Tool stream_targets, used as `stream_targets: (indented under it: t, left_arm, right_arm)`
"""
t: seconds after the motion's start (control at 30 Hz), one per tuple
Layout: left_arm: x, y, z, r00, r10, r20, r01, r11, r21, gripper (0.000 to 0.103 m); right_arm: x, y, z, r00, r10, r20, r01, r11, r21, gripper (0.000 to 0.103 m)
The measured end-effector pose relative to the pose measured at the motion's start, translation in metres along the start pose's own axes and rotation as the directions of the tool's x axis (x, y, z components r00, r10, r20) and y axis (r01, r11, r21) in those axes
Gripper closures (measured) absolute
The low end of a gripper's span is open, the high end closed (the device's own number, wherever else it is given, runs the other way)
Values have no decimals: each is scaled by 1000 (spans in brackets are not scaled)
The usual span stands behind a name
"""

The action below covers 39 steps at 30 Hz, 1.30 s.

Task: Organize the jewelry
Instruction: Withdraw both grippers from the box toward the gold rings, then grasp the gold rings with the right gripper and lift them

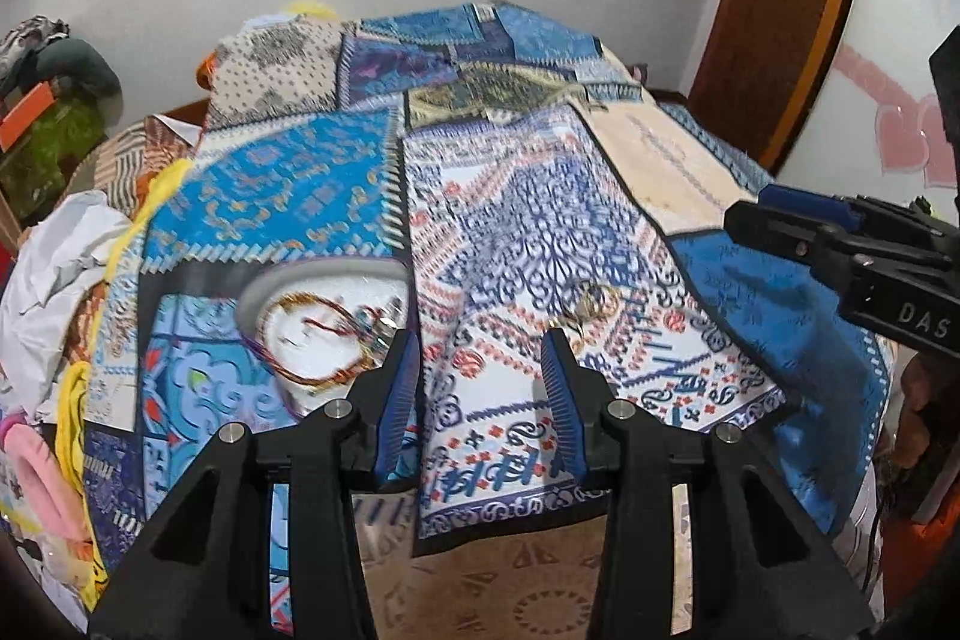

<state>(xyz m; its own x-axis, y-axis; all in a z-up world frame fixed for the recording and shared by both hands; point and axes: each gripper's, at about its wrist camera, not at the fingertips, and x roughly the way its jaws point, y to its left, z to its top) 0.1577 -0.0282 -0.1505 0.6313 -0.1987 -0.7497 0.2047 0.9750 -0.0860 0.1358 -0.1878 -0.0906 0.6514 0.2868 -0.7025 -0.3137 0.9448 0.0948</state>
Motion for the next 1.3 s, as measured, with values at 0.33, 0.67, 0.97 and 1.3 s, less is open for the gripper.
stream_targets:
  t: [0.33, 0.67, 0.97, 1.3]
  left_arm:
    - [24, -13, -7, 998, -37, -41, 38, 998, 41, 79]
    - [36, -14, -2, 994, -98, -42, 99, 994, 38, 86]
    - [39, -14, 0, 994, -101, -31, 101, 994, 28, 95]
    - [15, 6, -3, 996, -90, 18, 90, 996, -13, 95]
  right_arm:
    - [17, -11, -12, 998, 23, -60, -21, 999, 26, 60]
    - [27, -8, -15, 996, 45, -83, -44, 999, 15, 60]
    - [31, -1, -15, 994, 55, -96, -57, 998, -12, 60]
    - [45, 26, -8, 991, 63, -121, -77, 991, -109, 60]
